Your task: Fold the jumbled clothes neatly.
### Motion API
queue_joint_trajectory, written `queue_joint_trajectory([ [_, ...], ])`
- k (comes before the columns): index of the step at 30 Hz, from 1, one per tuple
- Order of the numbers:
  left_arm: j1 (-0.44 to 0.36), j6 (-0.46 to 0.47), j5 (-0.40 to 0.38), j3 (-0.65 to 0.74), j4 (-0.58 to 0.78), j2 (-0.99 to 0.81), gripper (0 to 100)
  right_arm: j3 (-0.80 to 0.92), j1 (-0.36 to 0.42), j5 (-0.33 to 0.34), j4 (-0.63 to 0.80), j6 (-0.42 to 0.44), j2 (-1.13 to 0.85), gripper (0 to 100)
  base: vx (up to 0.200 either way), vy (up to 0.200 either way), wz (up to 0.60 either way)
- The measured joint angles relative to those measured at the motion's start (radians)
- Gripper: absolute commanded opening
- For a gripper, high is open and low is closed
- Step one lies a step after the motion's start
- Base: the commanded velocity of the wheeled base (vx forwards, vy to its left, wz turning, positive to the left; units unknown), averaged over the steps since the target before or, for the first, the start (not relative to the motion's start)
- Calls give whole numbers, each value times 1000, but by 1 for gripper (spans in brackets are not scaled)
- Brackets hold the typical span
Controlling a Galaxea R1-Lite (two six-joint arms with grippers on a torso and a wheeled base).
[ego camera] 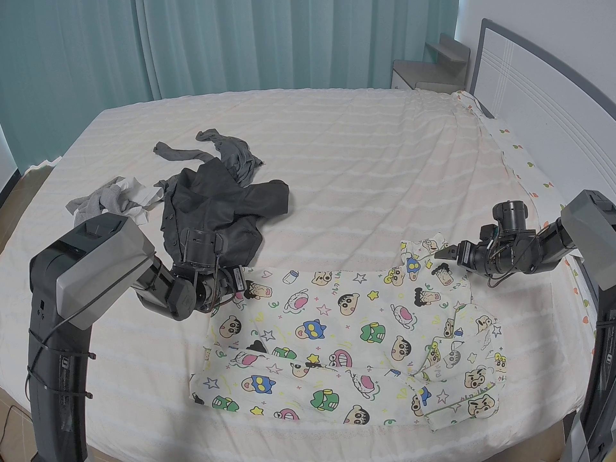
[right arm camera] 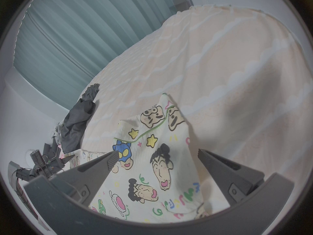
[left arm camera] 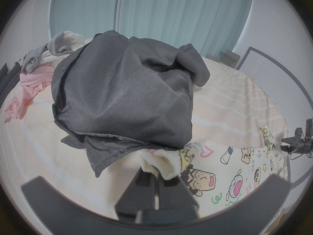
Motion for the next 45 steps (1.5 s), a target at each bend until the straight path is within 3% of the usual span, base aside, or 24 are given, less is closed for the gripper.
queue_joint_trajectory([
  [9,-3,0,5,-1,4,-2,0,-112,-2,43,98,-61,67,100,0,0,0],
  [10,-3,1,9,0,4,-2,0,-126,-4,48,120,-68,74,0,0,0,0],
  [15,-3,3,27,1,4,-2,0,-183,-24,77,170,-121,98,0,0,0,0],
  [24,-3,5,35,0,4,-6,0,-184,-41,136,169,-142,97,0,0,0,0],
  [31,-3,5,91,2,-2,-12,0,-156,-68,183,68,-140,87,0,0,0,0],
  [45,-13,3,119,10,-63,-50,0,-59,-89,193,-37,-127,30,0,0,0,0],
])
